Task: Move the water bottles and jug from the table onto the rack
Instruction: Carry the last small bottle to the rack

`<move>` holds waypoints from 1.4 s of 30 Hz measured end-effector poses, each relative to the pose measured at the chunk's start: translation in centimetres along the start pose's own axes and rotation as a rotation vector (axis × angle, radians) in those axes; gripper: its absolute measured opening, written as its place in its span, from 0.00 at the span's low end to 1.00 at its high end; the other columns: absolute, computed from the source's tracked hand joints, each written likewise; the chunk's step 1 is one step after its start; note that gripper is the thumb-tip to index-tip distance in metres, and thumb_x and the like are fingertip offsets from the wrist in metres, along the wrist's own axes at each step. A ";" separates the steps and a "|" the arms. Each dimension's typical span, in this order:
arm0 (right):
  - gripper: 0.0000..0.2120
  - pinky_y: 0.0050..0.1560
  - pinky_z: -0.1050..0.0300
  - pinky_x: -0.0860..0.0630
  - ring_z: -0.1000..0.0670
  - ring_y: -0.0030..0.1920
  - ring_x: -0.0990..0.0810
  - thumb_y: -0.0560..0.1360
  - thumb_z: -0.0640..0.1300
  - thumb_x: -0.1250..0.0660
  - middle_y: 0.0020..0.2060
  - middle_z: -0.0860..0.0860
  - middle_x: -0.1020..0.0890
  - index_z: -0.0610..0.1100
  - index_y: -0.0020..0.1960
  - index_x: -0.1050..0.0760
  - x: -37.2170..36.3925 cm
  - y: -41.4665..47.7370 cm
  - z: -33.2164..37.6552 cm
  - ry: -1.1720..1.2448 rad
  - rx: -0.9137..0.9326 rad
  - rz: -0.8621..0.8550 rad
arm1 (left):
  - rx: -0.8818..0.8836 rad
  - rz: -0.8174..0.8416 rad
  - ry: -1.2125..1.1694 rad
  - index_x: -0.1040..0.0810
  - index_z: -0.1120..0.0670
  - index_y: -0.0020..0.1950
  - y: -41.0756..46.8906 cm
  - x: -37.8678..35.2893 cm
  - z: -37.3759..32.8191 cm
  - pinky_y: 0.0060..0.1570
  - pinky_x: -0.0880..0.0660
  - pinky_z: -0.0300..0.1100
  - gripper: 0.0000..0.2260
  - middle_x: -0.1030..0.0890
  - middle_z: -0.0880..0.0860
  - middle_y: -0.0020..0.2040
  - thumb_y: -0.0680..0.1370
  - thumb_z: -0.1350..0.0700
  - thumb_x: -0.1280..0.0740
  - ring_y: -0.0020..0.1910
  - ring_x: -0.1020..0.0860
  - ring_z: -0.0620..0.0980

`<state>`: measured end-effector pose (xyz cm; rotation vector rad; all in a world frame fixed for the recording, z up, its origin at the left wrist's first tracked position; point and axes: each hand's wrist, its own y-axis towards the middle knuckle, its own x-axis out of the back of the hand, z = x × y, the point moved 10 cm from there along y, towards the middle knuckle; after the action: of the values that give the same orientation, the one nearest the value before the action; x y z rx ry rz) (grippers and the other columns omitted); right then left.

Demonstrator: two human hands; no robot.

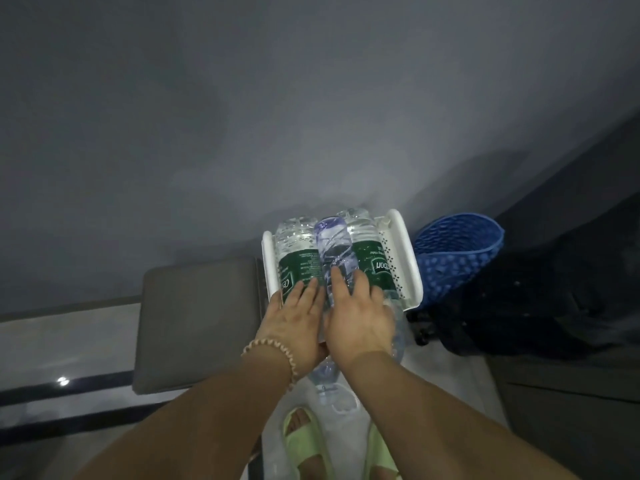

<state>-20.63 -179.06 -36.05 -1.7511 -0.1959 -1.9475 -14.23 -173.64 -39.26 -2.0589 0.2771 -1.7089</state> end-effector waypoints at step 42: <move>0.31 0.72 0.41 0.62 0.43 0.75 0.60 0.80 0.57 0.49 0.76 0.45 0.60 0.53 0.76 0.63 5.4 -4.6 -2.7 -0.064 0.234 -0.074 | 0.056 -0.374 0.067 0.62 0.53 0.75 -3.7 7.2 -3.4 0.71 0.60 0.54 0.38 0.57 0.53 0.77 0.76 0.39 0.43 0.75 0.57 0.53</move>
<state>-25.35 -177.78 -30.30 -1.6734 -0.4971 -1.8373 -16.49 -174.16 -30.75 -2.1133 -0.1457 -1.9755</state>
